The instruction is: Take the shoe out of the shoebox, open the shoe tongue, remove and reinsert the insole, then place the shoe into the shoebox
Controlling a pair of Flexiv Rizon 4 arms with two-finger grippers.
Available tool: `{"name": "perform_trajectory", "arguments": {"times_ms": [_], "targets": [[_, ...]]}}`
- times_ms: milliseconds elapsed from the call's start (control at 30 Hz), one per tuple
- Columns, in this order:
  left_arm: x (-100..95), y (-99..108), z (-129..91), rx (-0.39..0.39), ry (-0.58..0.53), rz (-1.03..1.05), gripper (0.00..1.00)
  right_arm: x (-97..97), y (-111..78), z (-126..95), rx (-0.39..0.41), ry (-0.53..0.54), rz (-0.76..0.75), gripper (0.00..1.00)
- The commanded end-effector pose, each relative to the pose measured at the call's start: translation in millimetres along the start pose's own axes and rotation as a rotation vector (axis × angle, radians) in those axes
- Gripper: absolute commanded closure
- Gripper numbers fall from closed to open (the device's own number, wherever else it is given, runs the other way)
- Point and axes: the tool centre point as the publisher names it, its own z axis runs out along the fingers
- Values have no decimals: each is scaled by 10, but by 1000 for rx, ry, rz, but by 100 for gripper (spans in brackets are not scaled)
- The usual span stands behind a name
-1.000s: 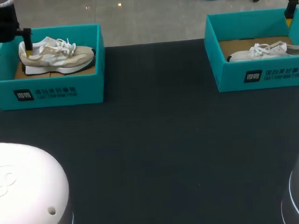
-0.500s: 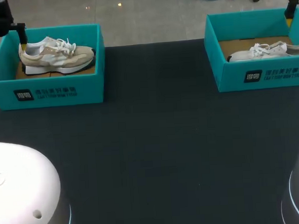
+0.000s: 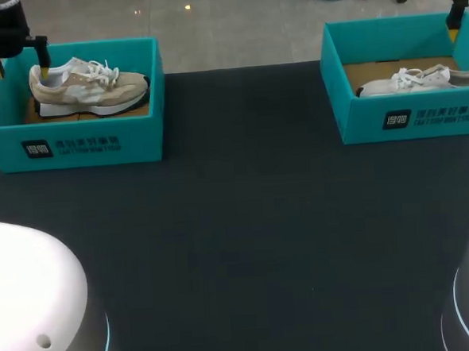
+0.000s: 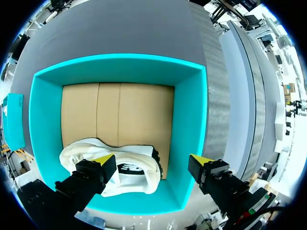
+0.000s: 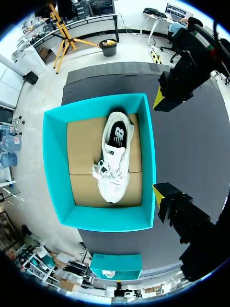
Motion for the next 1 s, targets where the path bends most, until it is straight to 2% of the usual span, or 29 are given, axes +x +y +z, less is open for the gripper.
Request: {"name": "perform_trajectory", "arguments": {"times_ms": [33,267,500,667,733,800,833,867,900,933,1000], "targets": [[4,10,-7,3,2,2,0,-2,-4,1,-1,1,0,0],[4,10,-7,3,2,2,0,-2,-4,1,-1,1,0,0],[111,322,50,-48,-38,15,0,-2,-4,1,-1,1,0,0],[160,499,101,-49,-43,5,0,-2,-4,1,-1,1,0,0],[162,546,126,-51,-37,4,8,-2,-4,1,-1,1,0,0],[148,587,157,-49,-36,15,11,-2,-4,1,-1,1,0,0],[140,603,174,-51,-36,20,16,-2,-4,1,-1,1,0,0],[134,621,189,-50,-42,23,28,-2,-4,1,-1,1,0,0],[129,633,203,-47,-45,29,33,-2,-4,1,-1,1,0,0],[124,641,215,-46,-45,30,36,-2,-4,1,-1,1,0,0],[117,656,242,-38,-55,39,34,-2,-4,1,-1,1,0,0]]}}
